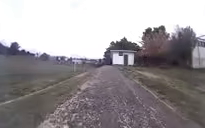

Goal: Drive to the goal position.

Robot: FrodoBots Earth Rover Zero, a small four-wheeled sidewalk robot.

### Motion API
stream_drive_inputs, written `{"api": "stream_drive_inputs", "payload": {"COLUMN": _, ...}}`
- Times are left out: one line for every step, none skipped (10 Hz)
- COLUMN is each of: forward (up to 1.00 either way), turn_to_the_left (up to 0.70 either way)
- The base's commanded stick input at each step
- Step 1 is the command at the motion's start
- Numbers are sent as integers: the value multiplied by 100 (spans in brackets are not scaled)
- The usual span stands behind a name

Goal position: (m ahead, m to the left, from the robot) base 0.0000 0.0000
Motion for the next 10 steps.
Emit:
{"api": "stream_drive_inputs", "payload": {"forward": 60, "turn_to_the_left": -9}}
{"api": "stream_drive_inputs", "payload": {"forward": 60, "turn_to_the_left": -7}}
{"api": "stream_drive_inputs", "payload": {"forward": 60, "turn_to_the_left": -4}}
{"api": "stream_drive_inputs", "payload": {"forward": 60, "turn_to_the_left": -2}}
{"api": "stream_drive_inputs", "payload": {"forward": 60, "turn_to_the_left": 0}}
{"api": "stream_drive_inputs", "payload": {"forward": 60, "turn_to_the_left": 0}}
{"api": "stream_drive_inputs", "payload": {"forward": 60, "turn_to_the_left": 0}}
{"api": "stream_drive_inputs", "payload": {"forward": 60, "turn_to_the_left": 0}}
{"api": "stream_drive_inputs", "payload": {"forward": 60, "turn_to_the_left": 0}}
{"api": "stream_drive_inputs", "payload": {"forward": 60, "turn_to_the_left": 0}}
